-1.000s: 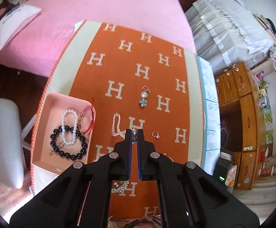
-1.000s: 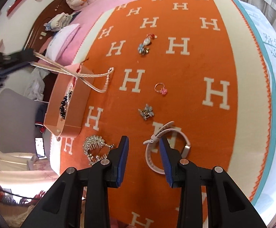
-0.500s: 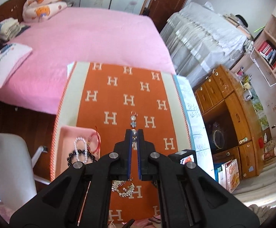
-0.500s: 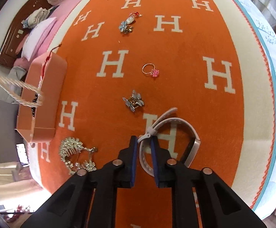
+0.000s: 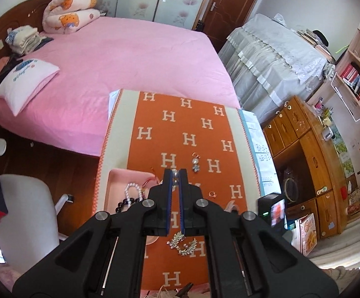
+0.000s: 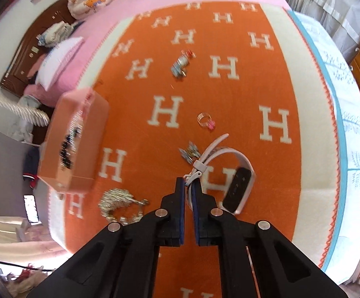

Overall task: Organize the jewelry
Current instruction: 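Grasp the white watch strap with the right tool while the left lifts the necklace, then carry the necklace into the pink tray with the left tool while the right drops the watch there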

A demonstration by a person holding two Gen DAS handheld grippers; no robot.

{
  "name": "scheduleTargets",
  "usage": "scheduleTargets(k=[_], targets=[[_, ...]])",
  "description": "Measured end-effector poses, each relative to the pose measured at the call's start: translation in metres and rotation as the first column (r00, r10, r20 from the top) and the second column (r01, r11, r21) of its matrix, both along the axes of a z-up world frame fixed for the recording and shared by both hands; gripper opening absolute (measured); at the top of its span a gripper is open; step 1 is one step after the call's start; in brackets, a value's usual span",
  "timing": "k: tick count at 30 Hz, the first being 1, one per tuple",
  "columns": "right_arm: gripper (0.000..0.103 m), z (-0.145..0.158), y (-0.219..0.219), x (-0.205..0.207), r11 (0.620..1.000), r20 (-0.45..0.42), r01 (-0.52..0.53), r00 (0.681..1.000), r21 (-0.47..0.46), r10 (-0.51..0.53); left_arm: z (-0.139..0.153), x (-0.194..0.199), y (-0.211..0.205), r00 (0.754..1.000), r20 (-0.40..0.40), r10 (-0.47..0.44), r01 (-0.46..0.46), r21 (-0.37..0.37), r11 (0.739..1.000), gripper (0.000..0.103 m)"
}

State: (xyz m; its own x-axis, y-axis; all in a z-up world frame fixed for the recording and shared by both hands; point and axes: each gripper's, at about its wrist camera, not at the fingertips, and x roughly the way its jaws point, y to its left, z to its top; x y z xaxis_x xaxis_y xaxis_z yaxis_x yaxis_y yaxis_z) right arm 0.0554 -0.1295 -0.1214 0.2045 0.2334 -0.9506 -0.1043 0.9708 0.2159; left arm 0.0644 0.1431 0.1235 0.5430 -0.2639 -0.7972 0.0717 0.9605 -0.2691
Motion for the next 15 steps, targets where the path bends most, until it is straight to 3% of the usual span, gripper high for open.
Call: scheduleTargets(k=[7, 15], targets=[[0.005, 0.051, 0.023, 0.007, 0.997, 0.076, -0.036, 0.997, 0.066, 0.031, -0.056, -0.002, 0.016, 0.998, -0.066, -0.001, 0.003, 0.023, 1.0, 0.002], [0.005, 0.089, 0.084, 0.016, 0.983, 0.153, -0.153, 0.979, 0.104, 0.137, -0.139, -0.003, 0.022, 0.984, -0.176, 0.01, 0.002, 0.07, 0.998, 0.002]])
